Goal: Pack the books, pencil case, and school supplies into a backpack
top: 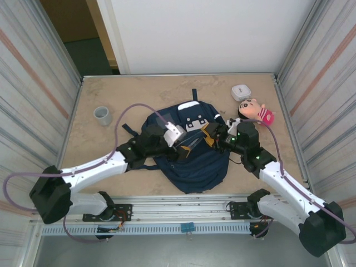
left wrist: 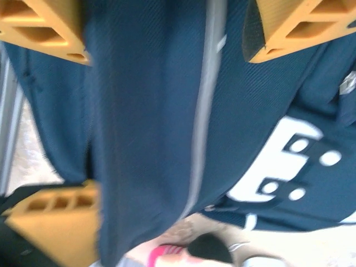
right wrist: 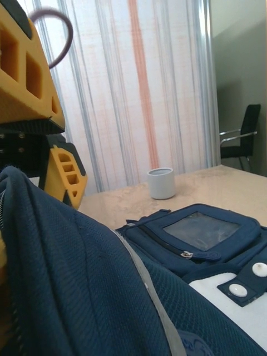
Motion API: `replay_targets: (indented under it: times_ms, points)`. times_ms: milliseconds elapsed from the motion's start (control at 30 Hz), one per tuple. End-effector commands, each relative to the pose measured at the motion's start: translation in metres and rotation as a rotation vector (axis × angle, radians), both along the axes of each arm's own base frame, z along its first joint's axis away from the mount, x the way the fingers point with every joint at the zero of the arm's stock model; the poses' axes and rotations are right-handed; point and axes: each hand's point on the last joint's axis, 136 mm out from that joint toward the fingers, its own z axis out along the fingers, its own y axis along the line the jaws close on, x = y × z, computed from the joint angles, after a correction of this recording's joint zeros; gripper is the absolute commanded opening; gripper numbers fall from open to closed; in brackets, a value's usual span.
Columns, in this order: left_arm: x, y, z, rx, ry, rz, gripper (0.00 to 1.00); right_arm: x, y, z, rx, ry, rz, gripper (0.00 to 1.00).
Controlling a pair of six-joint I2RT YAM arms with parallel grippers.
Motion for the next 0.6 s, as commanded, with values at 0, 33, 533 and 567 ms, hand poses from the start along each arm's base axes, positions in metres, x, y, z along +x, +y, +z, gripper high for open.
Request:
replay_targets:
  times_ms: [0,33,533,567]
  points:
    - [0.007,0.029,0.006,-0.054,0.015,0.106,0.67,0.001,-0.008,0.003,-0.002,-0.018,0.005,0.42]
    - [0.008,0.037,0.002,-0.054,0.019,0.129,0.67,0.002,-0.01,0.003,-0.008,-0.018,0.003,0.41]
    - [-0.034,0.046,0.009,-0.251,-0.133,-0.077,0.8,0.0,-0.011,-0.01,-0.032,0.02,0.061,0.48]
    - [-0.036,0.047,0.01,-0.247,-0.149,-0.087,0.8,-0.001,-0.011,-0.01,-0.033,0.02,0.063,0.48]
